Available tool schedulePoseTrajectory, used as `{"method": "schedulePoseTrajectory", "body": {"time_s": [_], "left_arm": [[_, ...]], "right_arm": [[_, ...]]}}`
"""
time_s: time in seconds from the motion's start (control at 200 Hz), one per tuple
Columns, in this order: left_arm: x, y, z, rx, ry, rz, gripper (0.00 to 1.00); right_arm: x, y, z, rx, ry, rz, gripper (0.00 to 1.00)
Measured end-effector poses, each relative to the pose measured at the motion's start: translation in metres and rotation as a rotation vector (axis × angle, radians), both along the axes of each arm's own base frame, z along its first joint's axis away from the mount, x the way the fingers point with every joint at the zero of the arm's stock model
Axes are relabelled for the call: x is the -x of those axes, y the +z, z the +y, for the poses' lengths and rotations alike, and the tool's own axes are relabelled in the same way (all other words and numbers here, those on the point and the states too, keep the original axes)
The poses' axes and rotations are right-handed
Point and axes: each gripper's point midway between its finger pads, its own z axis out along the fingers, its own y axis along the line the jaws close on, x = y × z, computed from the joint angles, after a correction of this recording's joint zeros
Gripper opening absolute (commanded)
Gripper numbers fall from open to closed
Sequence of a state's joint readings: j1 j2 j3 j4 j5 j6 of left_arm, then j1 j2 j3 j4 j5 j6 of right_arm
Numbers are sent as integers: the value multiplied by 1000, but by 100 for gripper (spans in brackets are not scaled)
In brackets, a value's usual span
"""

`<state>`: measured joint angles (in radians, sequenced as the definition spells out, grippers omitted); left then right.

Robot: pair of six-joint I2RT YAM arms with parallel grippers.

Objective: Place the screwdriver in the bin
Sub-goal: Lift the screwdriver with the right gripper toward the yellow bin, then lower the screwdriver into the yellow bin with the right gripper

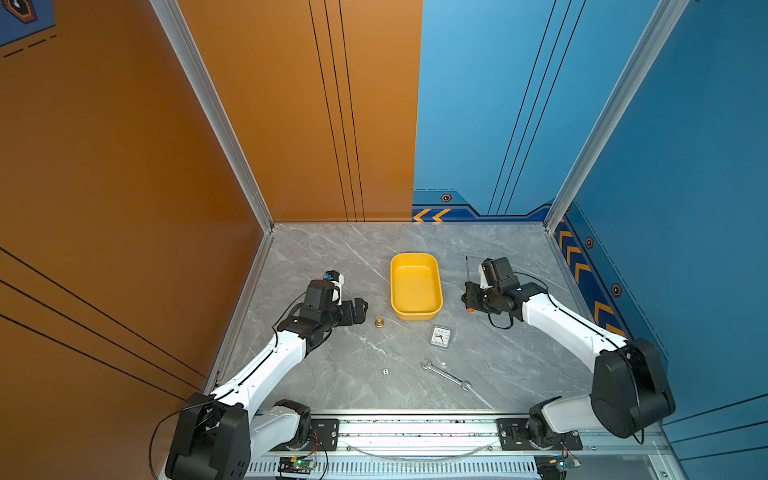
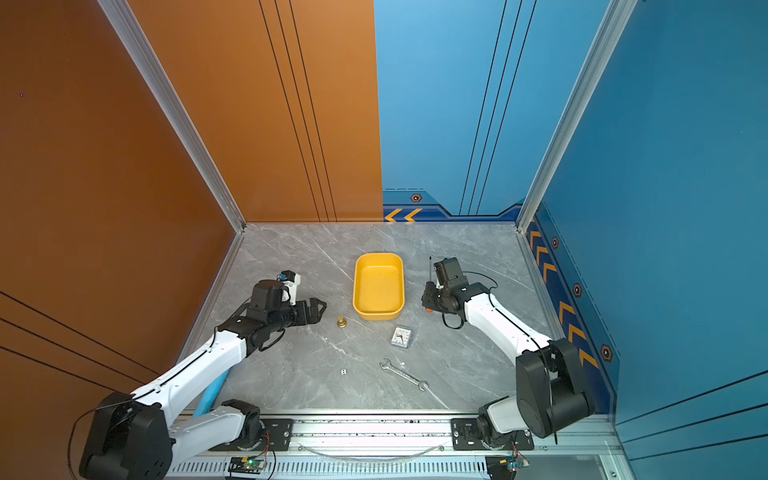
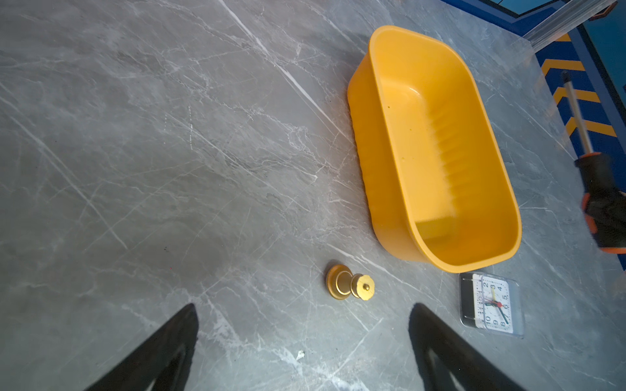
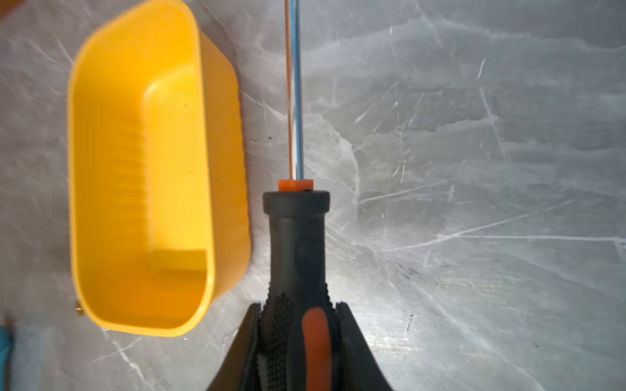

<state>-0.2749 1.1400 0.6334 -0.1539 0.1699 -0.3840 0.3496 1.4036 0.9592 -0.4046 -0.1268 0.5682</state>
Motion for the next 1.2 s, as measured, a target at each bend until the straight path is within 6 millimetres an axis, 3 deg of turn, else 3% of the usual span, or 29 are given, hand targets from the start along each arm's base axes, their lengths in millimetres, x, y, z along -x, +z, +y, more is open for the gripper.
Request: {"method": "schedulePoseTrajectory", "body": {"time_s": [0.295,0.396,0.466,0.606,0.781,1.021,1.202], "left_arm": [[-2,7,-9,47,-31,-17,98],[-5,12,-11,74,-32,-31,98],[-8,16,-12,96,-29,-46,98],[-12,22,-14,129,-27,-64,98],[-16,23,-14,150,-21,-64,98],[-18,25,-12,158,-14,-72,98],[-19,25,-9,157,-6,-72,98]], "right_arm": [[-22,93,40,-91,14,-203,0],[-28,112,60,-89,35,-247,0],[-32,114,74,-71,46,-260,0],[-36,95,102,-22,72,-233,0],[-40,50,130,39,94,-146,0],[-45,-5,143,143,103,-43,0],[-39,-32,147,196,116,12,0]]}}
